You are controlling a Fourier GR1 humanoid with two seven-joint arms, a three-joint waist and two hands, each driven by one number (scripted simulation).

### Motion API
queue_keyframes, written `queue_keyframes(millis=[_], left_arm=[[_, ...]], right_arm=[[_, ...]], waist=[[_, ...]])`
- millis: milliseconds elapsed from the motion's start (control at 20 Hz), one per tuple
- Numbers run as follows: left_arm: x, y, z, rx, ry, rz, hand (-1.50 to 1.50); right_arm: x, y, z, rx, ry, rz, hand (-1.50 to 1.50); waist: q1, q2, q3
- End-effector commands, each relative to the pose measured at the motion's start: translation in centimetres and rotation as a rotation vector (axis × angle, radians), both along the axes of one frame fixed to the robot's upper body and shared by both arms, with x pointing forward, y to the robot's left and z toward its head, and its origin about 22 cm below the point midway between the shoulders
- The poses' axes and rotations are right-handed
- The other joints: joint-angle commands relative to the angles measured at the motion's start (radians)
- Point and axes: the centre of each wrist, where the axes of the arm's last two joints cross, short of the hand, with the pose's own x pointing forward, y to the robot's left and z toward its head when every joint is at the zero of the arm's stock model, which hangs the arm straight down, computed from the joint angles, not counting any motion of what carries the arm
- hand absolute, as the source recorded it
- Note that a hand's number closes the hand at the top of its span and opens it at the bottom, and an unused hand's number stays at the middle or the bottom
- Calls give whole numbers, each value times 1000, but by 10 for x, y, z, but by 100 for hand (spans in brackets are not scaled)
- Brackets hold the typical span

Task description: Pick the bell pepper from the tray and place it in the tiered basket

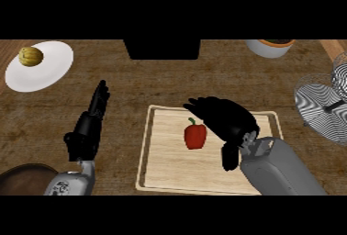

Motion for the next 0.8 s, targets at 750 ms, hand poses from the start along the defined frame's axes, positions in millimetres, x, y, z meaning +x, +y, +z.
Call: queue_keyframes(millis=[750], left_arm=[[14, 16, 3, 11, -2, 1, 0]], right_arm=[[11, 20, -53, 11, 34, -13, -150]], waist=[[0, 1, 0]])
